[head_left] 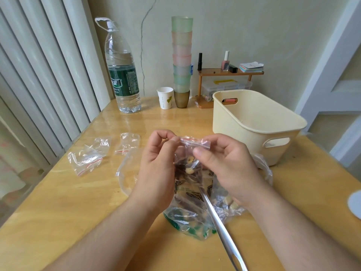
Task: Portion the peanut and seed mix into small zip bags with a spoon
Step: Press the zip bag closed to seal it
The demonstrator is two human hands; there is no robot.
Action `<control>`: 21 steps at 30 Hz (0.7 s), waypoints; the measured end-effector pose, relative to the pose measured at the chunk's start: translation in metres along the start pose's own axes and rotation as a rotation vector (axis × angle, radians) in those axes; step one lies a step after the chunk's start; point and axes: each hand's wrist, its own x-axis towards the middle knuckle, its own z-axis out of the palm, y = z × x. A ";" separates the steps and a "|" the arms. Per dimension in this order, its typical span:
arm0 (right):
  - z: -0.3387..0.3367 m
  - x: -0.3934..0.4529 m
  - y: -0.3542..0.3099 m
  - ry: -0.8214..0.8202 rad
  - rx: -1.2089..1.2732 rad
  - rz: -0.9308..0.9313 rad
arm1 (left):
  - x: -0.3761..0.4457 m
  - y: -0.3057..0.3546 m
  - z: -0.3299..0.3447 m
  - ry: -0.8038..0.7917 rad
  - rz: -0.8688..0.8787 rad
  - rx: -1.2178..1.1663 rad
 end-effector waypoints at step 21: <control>0.000 0.002 -0.001 0.148 -0.033 -0.059 | 0.005 0.003 -0.006 -0.023 -0.107 -0.077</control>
